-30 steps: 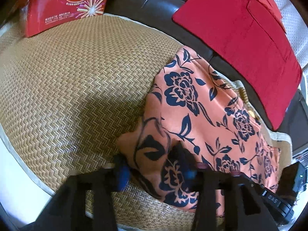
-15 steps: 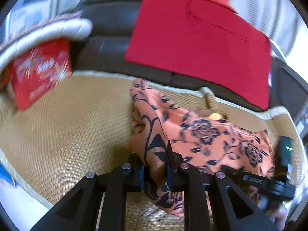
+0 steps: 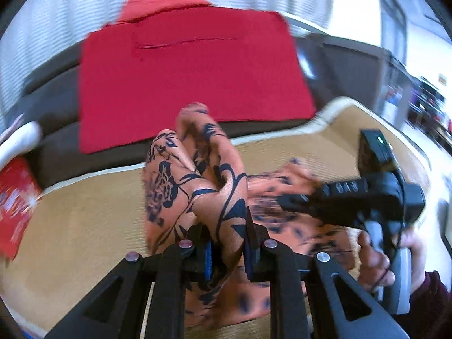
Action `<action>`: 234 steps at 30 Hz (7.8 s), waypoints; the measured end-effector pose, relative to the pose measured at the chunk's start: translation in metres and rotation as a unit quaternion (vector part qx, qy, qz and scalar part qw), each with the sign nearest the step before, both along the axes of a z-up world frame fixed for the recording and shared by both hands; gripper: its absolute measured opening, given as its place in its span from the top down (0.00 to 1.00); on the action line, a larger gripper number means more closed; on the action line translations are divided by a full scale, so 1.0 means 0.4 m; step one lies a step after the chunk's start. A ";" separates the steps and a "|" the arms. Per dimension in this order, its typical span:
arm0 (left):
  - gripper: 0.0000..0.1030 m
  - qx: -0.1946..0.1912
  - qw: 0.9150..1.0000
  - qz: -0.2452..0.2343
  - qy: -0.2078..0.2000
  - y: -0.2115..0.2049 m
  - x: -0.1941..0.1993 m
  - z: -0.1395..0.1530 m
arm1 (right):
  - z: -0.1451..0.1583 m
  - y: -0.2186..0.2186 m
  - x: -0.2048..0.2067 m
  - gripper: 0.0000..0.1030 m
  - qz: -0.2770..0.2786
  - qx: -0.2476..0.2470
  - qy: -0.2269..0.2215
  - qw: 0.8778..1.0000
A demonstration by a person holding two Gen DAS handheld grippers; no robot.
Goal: Fold small clothes
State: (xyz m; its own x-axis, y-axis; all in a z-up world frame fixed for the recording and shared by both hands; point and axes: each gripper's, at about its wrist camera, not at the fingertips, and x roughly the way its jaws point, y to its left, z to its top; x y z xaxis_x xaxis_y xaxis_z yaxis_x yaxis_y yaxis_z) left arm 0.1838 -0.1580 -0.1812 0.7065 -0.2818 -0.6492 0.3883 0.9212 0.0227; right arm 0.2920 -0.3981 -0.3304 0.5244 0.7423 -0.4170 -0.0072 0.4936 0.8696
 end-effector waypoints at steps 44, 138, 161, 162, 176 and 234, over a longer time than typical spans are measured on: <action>0.51 -0.012 0.993 -0.069 0.092 0.024 0.034 -0.169 | 0.072 -0.198 -0.024 0.90 -0.063 -0.072 -0.038 0.995; 0.40 0.091 0.994 -0.021 0.063 0.075 0.091 -0.256 | 0.038 0.065 -0.113 0.90 0.055 -0.241 0.077 0.966; 0.39 0.076 0.996 -0.019 0.049 0.081 0.077 -0.266 | 0.150 0.022 0.050 0.87 -0.080 -0.261 -0.017 0.962; 0.39 0.077 0.996 -0.019 0.048 0.082 0.076 -0.266 | 0.166 0.030 0.053 0.87 -0.083 -0.260 -0.030 0.962; 0.38 0.041 0.999 -0.023 -0.002 0.117 0.048 -0.211 | 0.201 0.143 0.109 0.86 -0.017 -0.255 -0.036 0.966; 0.31 0.031 0.997 0.073 0.015 0.163 0.137 -0.213 | 0.167 -0.143 -0.124 0.29 -0.128 -0.193 -0.052 0.971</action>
